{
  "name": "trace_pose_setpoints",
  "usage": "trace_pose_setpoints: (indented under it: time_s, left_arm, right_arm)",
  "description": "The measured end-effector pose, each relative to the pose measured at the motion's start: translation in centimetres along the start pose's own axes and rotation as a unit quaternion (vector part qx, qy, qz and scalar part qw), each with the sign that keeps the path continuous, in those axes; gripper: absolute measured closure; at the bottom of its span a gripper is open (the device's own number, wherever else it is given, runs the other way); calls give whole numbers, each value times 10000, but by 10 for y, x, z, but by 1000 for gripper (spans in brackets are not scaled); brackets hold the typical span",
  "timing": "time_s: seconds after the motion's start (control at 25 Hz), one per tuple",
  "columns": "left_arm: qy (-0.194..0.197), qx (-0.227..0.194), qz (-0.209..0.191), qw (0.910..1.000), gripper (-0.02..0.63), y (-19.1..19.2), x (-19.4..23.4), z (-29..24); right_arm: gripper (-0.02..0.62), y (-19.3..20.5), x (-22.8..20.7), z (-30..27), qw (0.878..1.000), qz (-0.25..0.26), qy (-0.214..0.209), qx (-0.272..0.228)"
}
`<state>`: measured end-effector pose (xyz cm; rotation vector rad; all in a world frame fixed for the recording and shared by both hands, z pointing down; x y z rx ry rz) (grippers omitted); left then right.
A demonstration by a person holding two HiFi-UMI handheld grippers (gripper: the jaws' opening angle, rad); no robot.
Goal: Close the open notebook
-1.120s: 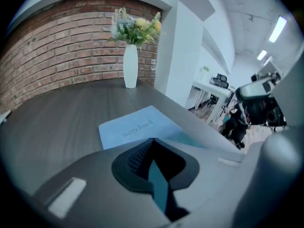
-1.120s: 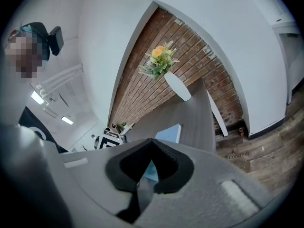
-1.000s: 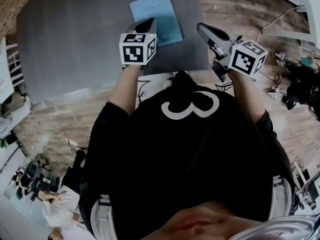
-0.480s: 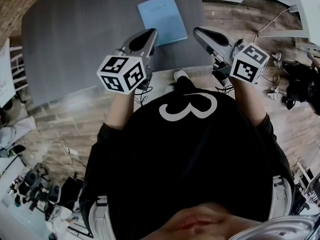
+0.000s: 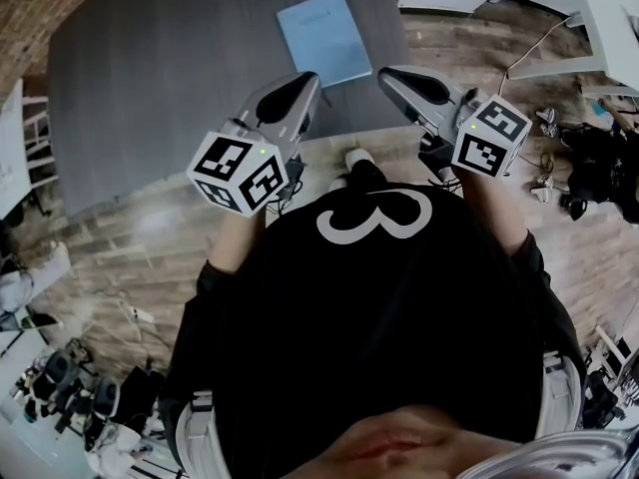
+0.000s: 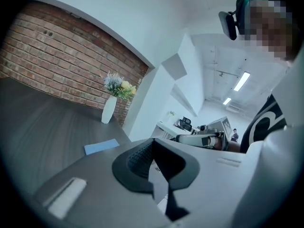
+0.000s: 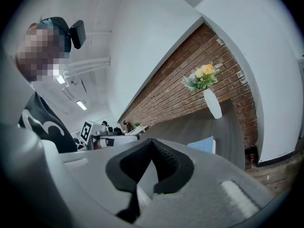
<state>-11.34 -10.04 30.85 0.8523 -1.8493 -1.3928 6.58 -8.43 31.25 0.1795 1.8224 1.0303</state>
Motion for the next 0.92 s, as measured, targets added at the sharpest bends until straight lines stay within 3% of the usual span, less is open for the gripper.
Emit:
trace_pose_setpoints:
  time_s: [0.92]
  left_arm:
    - [57,23,-188,9998,591,-2,-12,4]
  right_arm:
    - [594,5,9,8,9998,62,142,-131]
Point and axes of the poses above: the fingertips, and each gripper's own axes: z backward along the fingers, x to its left, y out of its underside, the point moved 6 cm from there along z, backward along the fingers, and after that the axes turned 15 degrees about -z, right-handed, at the moved point
